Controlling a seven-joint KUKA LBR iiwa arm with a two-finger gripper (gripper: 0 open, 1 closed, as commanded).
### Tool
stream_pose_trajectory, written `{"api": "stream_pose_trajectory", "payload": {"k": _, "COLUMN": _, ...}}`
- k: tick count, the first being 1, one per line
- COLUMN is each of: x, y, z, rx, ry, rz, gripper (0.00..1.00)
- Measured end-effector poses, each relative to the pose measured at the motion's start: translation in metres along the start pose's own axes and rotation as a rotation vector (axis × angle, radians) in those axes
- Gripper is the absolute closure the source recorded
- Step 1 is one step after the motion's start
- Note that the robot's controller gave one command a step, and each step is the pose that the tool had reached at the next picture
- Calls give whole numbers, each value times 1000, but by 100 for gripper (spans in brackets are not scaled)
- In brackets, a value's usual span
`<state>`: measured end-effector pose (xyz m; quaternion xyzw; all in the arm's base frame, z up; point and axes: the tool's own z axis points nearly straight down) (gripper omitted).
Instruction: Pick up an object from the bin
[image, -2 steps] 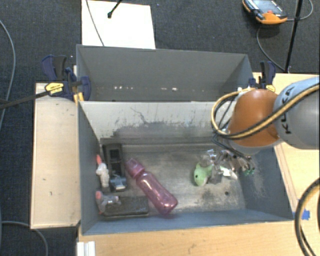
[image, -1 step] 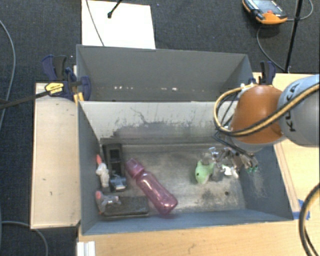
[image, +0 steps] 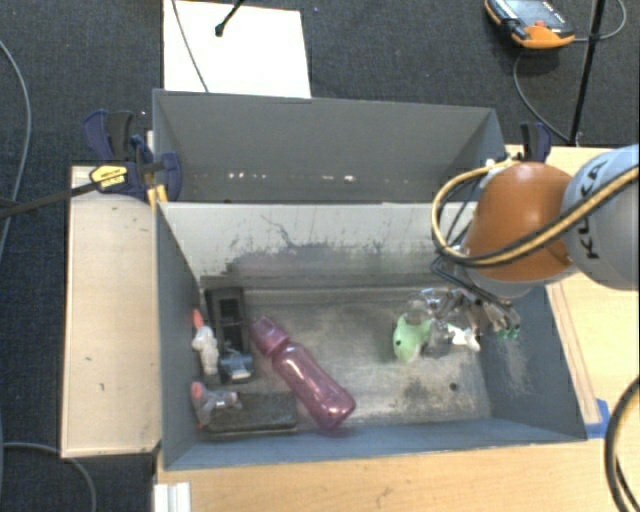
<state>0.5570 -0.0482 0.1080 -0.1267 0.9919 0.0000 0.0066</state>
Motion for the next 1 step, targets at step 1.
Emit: {"api": "stream_pose_trajectory", "payload": {"k": 1, "x": 1, "y": 0, "z": -13, "rx": -1, "ry": 4, "rz": 0, "gripper": 100}}
